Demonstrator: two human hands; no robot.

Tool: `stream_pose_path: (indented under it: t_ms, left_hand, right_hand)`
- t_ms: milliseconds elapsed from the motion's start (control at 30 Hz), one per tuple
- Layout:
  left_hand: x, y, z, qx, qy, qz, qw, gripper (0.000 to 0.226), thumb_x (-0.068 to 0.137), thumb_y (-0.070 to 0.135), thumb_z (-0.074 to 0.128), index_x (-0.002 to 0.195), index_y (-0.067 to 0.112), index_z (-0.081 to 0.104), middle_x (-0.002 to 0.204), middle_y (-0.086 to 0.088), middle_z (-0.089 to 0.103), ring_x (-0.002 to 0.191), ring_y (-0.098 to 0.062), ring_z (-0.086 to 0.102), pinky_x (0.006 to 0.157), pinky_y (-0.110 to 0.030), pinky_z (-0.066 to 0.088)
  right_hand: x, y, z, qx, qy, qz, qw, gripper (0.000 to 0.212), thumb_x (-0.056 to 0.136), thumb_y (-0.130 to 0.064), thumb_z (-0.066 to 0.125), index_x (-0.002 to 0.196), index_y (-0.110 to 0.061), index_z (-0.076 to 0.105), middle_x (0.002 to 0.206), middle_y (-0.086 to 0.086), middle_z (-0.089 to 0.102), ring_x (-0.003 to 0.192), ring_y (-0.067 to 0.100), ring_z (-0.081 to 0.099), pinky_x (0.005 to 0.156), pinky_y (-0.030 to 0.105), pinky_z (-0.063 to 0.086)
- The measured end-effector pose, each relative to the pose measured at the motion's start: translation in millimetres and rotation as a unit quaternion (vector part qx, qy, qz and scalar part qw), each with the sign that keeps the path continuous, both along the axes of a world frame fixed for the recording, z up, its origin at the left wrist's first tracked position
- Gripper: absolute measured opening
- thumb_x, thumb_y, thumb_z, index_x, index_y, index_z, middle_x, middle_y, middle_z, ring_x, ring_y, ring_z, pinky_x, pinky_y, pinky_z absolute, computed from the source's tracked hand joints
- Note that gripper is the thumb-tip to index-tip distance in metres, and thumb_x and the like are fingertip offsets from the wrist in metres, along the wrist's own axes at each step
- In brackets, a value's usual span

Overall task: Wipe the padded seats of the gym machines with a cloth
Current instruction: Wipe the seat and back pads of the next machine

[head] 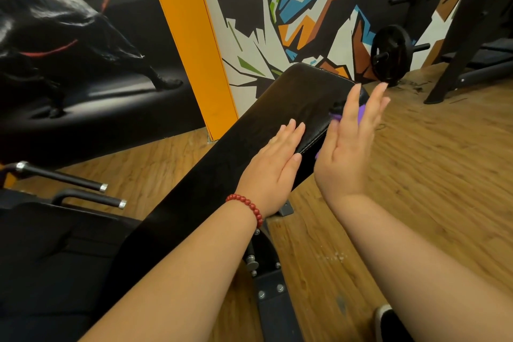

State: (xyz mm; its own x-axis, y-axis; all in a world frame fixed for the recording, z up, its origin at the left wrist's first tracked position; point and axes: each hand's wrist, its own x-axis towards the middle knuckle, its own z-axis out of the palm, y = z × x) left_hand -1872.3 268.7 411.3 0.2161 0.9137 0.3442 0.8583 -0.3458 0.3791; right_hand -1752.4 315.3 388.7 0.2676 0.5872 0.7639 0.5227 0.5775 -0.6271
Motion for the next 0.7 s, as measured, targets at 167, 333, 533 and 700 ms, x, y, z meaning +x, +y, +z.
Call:
stream_pose_path:
  t_ms: [167,333,533,700]
  left_hand:
    - [-2.3,0.5,-1.4,0.010,-0.016,-0.007,1.000,0.049,0.106,0.022,0.028,0.153,0.030,0.014,0.160,0.015,0.008,0.142,0.008,-0.001,0.108,-0.007,-0.002]
    - [-2.7,-1.8,0.0,-0.002,-0.044,-0.015,0.999,0.050,0.105,0.019,0.030,0.153,0.028,0.017,0.159,0.016,0.012,0.143,0.007,0.003,0.113,-0.010,0.002]
    - [-4.5,-2.4,1.1,-0.011,-0.080,-0.002,0.997,0.052,0.104,0.021,0.037,0.152,0.027,0.019,0.159,0.014,0.016,0.144,0.004,0.010,0.122,-0.035,0.015]
    - [-5.3,-10.6,-1.0,-0.010,-0.051,0.014,0.999,0.052,0.104,0.021,0.036,0.152,0.027,0.018,0.158,0.016,0.014,0.143,0.006,0.008,0.121,-0.030,0.014]
  right_hand:
    - [-4.9,-8.0,-18.7,-0.010,-0.027,0.040,0.999,0.055,0.103,-0.026,0.024,0.154,-0.021,0.004,0.160,0.017,-0.010,0.144,0.018,-0.020,0.116,0.022,-0.012]
    - [13.4,9.4,17.8,-0.006,0.014,0.005,1.000,0.053,0.104,-0.021,0.026,0.155,-0.015,0.012,0.161,0.016,-0.006,0.148,0.032,-0.012,0.118,0.038,-0.001]
    - [-9.2,-12.7,-36.0,-0.010,-0.113,0.048,0.992,0.057,0.102,-0.028,0.022,0.154,-0.028,-0.002,0.158,0.001,-0.020,0.144,0.016,-0.025,0.119,0.038,-0.007]
    - [3.7,-4.6,-14.7,-0.001,-0.090,0.053,0.995,0.057,0.102,-0.027,0.026,0.153,-0.025,0.000,0.158,0.001,-0.014,0.143,0.012,-0.025,0.120,0.045,0.002]
